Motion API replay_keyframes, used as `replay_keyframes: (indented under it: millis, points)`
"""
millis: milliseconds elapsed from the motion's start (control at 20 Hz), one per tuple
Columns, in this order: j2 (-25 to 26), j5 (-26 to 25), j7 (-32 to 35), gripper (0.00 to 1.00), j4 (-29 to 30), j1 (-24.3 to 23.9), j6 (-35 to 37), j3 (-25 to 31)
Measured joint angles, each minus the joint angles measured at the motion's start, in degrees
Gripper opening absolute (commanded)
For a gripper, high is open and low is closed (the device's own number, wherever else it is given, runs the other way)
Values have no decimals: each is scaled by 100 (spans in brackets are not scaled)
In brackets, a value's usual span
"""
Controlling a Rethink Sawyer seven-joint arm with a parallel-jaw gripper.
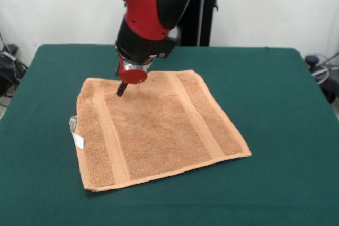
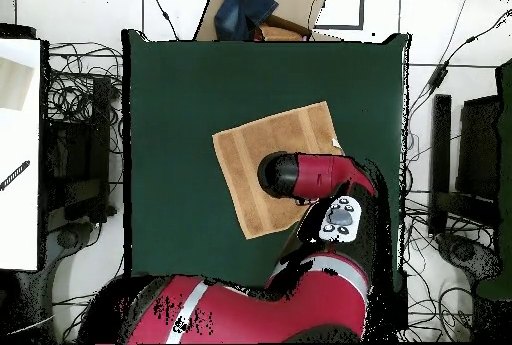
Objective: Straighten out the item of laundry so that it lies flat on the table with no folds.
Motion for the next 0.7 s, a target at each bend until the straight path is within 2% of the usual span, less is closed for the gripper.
replay_keyframes:
  millis: [700]
  points:
    - [164,84,0,100,-2,1,0,-1]
